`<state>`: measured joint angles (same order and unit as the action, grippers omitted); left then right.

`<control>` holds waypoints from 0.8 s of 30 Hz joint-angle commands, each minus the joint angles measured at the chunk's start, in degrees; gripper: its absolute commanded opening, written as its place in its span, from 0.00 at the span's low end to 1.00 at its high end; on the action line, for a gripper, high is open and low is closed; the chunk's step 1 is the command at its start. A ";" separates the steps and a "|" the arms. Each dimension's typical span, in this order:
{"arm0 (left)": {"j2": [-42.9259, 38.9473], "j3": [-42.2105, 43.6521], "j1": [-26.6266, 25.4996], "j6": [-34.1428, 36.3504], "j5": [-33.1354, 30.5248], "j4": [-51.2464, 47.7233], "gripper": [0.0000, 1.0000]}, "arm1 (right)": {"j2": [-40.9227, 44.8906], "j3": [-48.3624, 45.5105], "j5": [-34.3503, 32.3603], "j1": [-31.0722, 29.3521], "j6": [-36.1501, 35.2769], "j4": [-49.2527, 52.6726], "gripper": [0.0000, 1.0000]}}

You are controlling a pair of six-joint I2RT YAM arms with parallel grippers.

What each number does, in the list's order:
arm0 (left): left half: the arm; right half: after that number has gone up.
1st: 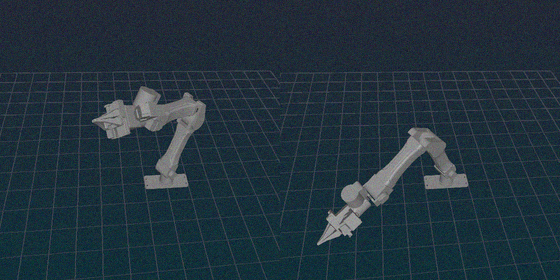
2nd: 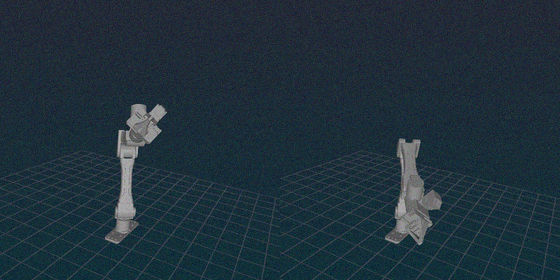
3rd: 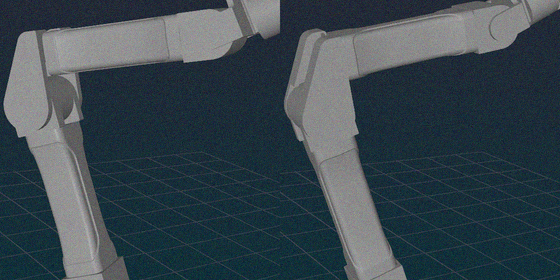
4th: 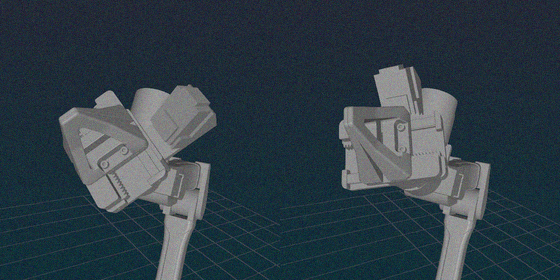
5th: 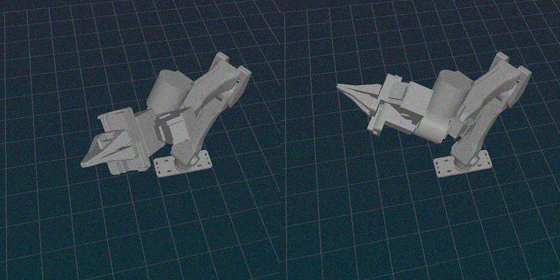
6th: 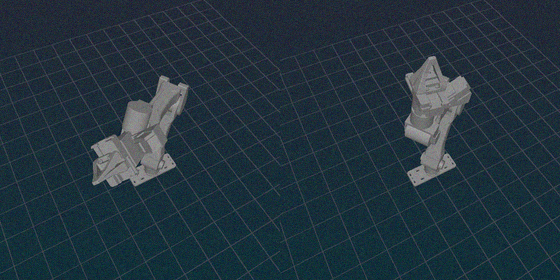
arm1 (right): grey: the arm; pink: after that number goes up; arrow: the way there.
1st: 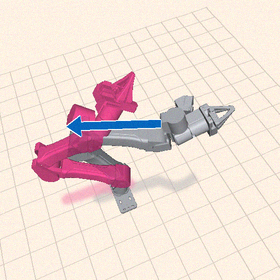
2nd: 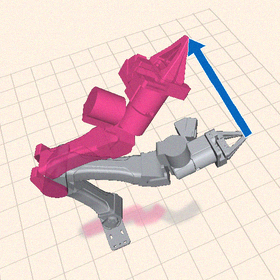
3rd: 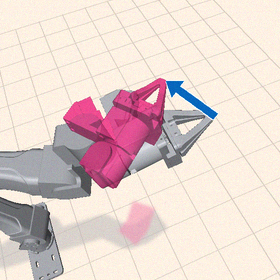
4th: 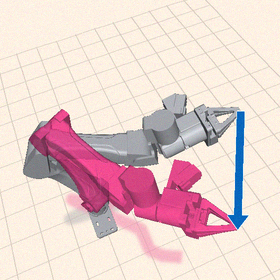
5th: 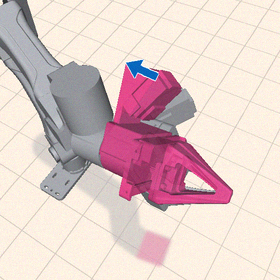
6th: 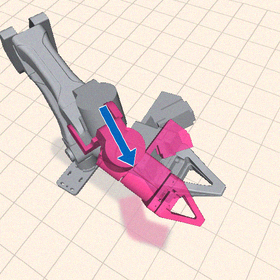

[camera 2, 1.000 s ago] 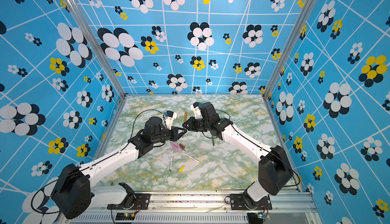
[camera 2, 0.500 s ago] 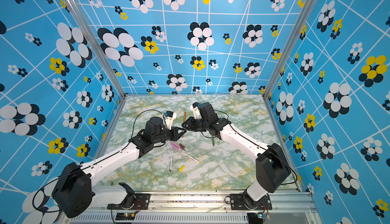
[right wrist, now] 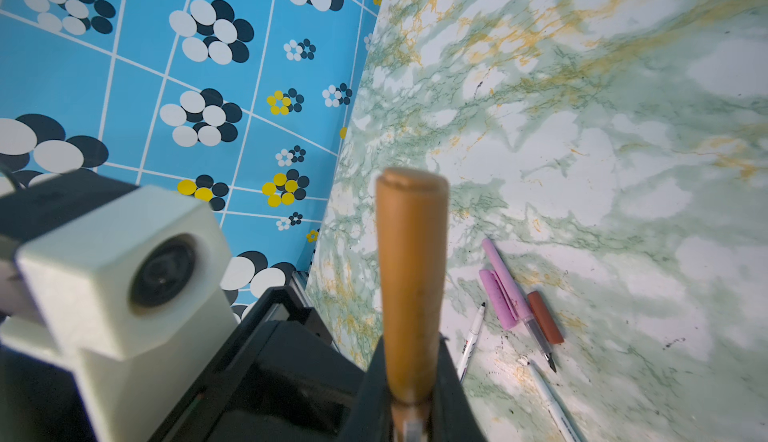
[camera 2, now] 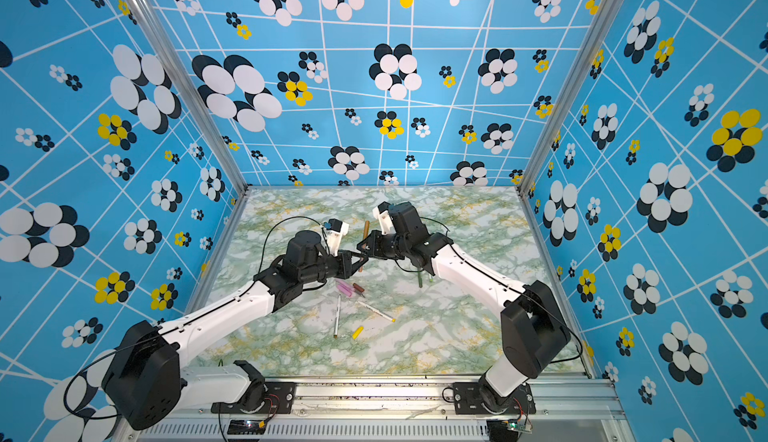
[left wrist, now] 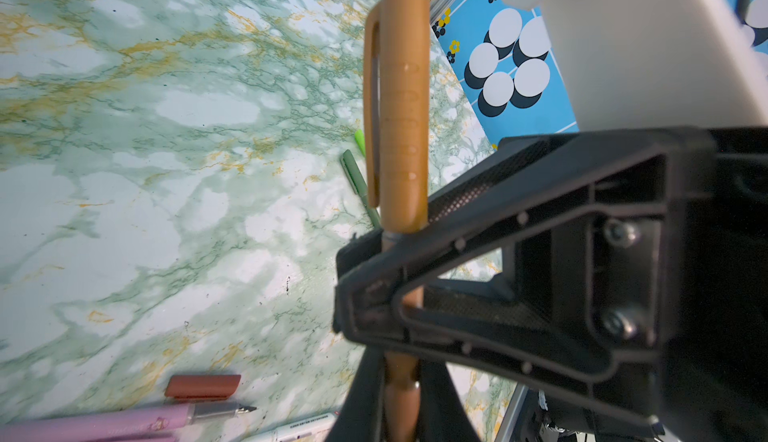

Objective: Insert the pens into the pen caps
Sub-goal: 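Open the left gripper off the capped tan pen while the right gripper lifts it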

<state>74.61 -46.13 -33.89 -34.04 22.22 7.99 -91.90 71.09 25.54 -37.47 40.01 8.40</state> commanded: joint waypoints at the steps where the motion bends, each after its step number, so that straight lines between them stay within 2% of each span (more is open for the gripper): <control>1: 0.15 -0.72 -0.65 -0.28 -0.77 2.41 0.00 | 0.32 0.28 -2.43 -0.41 1.27 0.91 0.07; 4: -0.49 -0.30 -0.65 -0.09 -1.01 2.15 0.06 | 0.24 0.96 -4.68 -0.32 1.39 3.59 0.06; 7: -1.62 0.66 -0.65 0.22 -1.12 1.81 0.24 | 0.17 0.64 -6.22 -0.14 1.43 4.91 0.06; 9: -2.45 1.57 -0.67 0.55 -0.87 1.37 0.32 | 0.30 0.56 -6.93 0.09 1.56 5.71 0.06; 18: -7.72 5.91 -0.70 3.72 -0.99 -2.58 0.41 | 0.27 0.70 -11.69 1.59 -1.73 14.06 0.06; 21: -9.54 6.97 -0.56 4.32 -2.31 -3.09 0.42 | -1.00 1.48 -15.05 1.88 -4.35 19.20 0.06; 24: -10.40 7.70 -0.50 4.29 -3.19 -2.60 0.48 | -2.66 2.02 -19.36 2.22 -7.04 23.16 0.06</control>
<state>65.60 -39.51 -34.22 -31.27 20.51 5.63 -92.77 71.42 11.62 -35.73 36.80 24.64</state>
